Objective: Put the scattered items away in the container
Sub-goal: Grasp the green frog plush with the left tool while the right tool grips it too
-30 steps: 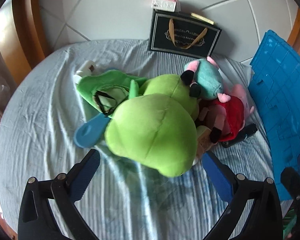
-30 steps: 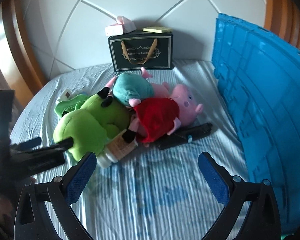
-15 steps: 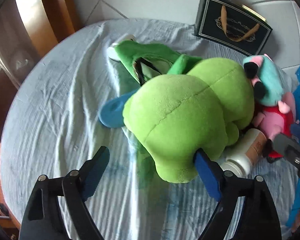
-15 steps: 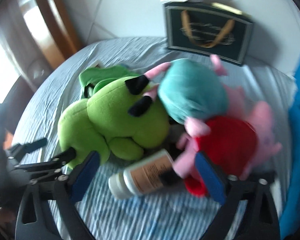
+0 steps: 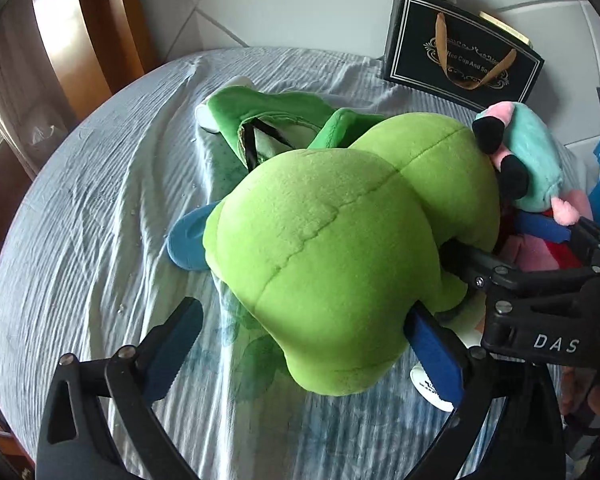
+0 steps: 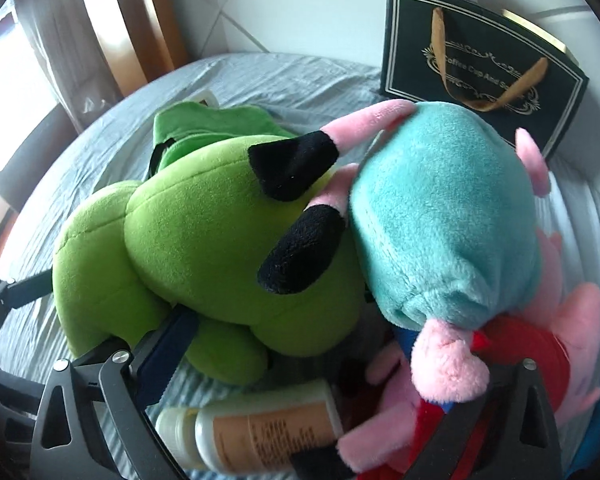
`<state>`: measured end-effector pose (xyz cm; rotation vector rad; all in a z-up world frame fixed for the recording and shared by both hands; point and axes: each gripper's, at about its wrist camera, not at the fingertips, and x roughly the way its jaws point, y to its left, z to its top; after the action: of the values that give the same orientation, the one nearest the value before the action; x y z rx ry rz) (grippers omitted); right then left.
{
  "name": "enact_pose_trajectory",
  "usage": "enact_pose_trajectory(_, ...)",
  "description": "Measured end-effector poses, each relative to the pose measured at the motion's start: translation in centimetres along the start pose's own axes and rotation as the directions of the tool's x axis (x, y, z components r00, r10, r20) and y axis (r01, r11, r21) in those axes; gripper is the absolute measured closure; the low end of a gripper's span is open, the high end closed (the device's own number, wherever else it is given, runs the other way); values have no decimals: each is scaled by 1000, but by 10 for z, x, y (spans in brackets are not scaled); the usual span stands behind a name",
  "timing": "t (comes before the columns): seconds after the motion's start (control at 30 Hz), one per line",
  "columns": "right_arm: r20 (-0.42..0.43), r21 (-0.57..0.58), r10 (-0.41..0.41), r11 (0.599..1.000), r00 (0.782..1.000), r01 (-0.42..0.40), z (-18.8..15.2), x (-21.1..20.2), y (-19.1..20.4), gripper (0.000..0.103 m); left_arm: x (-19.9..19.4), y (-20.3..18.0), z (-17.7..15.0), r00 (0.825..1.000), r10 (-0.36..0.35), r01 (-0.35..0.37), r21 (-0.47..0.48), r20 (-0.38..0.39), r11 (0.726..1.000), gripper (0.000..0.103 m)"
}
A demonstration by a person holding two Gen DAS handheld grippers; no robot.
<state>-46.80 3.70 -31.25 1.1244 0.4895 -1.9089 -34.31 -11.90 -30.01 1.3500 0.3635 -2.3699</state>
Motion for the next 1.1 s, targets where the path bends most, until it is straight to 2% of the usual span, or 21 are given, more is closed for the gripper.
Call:
enact_pose_trajectory(0.2,35,-20,-13,1000,999,14,8,16,6,1,9,-2,1,999,-33,32,16,26,999,1)
enact_pose_trajectory(0.27,39,-18,3,1000,999,-2,9,19,6,8,11,-4,1,999,-36,35,15,31,999,4)
enact_pose_trajectory(0.33,39,-16,31,999,999,-30,10,18,9,31,10,-8,-2,997,-61,60,33,36,998,14)
enact_pose_trajectory(0.4,37,-7,39,999,999,-39,7,11,14,38,5,-11,-5,997,-54,52,48,49,997,22)
enact_pose_trajectory(0.53,5,55,121,991,993,-122,-10,-6,16,44,-6,4,-15,998,-50,48,46,43,998,36)
enact_pose_trajectory(0.6,-5,24,121,992,993,-121,-14,-11,23,46,-8,17,-21,999,-32,30,54,42,998,36)
enact_pose_trajectory(0.63,-6,11,112,994,994,-112,-14,-10,25,45,-6,22,-22,998,-44,43,49,33,998,33)
enact_pose_trajectory(0.67,2,0,90,996,996,-90,-14,-8,25,42,-3,25,-21,998,-65,64,40,20,997,26)
enact_pose_trajectory(0.7,14,-1,68,998,998,-68,-12,-5,24,34,-1,26,-19,998,-68,67,36,14,997,20)
enact_pose_trajectory(0.73,22,1,59,998,998,-59,-9,0,22,33,1,25,-18,998,-57,57,33,22,998,9)
enact_pose_trajectory(0.77,28,4,58,998,998,-58,-5,5,21,33,4,24,-15,998,-56,54,33,33,998,3)
enact_pose_trajectory(0.8,37,6,54,999,998,-54,-3,9,21,32,7,21,-15,997,-62,61,32,39,998,2)
enact_pose_trajectory(0.9,34,21,57,998,998,-57,-1,21,20,33,22,11,-12,994,-105,104,27,29,994,2)
enact_pose_trajectory(0.97,30,40,68,997,997,-69,-1,23,19,42,32,2,-12,996,-84,82,46,32,996,12)
enact_pose_trajectory(1.03,48,26,43,999,998,-44,-2,16,25,53,26,-3,-12,996,-67,62,72,67,995,21)
enact_pose_trajectory(1.1,73,24,29,999,997,-31,-7,5,30,58,15,-2,-12,994,-47,38,91,100,995,27)
